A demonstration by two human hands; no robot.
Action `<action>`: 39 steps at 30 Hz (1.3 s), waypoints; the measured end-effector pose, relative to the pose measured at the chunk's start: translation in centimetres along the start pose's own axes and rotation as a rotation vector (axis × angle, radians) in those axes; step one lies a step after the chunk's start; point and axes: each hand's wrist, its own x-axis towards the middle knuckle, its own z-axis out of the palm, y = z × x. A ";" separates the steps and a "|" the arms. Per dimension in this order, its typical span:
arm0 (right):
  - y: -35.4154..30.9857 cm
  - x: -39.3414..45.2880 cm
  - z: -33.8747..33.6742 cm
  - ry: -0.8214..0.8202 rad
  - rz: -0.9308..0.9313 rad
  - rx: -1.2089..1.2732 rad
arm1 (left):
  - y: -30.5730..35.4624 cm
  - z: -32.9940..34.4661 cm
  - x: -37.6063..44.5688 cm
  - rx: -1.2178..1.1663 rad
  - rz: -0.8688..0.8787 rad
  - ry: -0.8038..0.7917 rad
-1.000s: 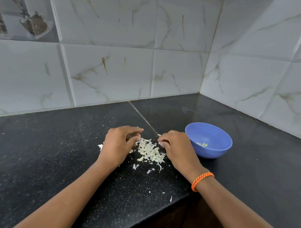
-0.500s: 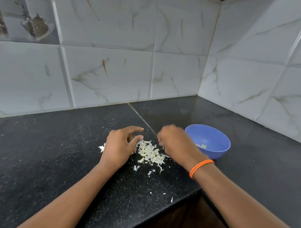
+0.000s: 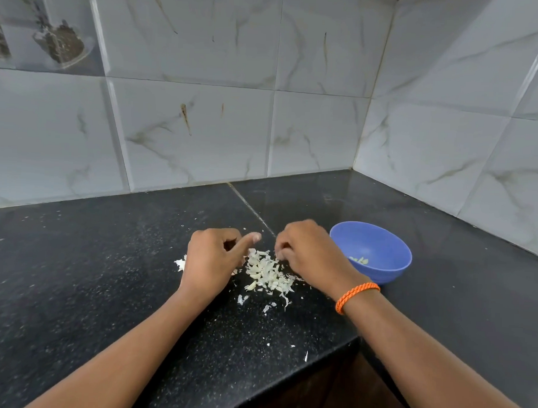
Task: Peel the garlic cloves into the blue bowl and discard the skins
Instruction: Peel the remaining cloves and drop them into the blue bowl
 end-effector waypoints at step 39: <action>0.9 -2.7 4.8 0.365 0.071 0.757 | 1.0 1.5 -1.1 0.007 0.088 -0.146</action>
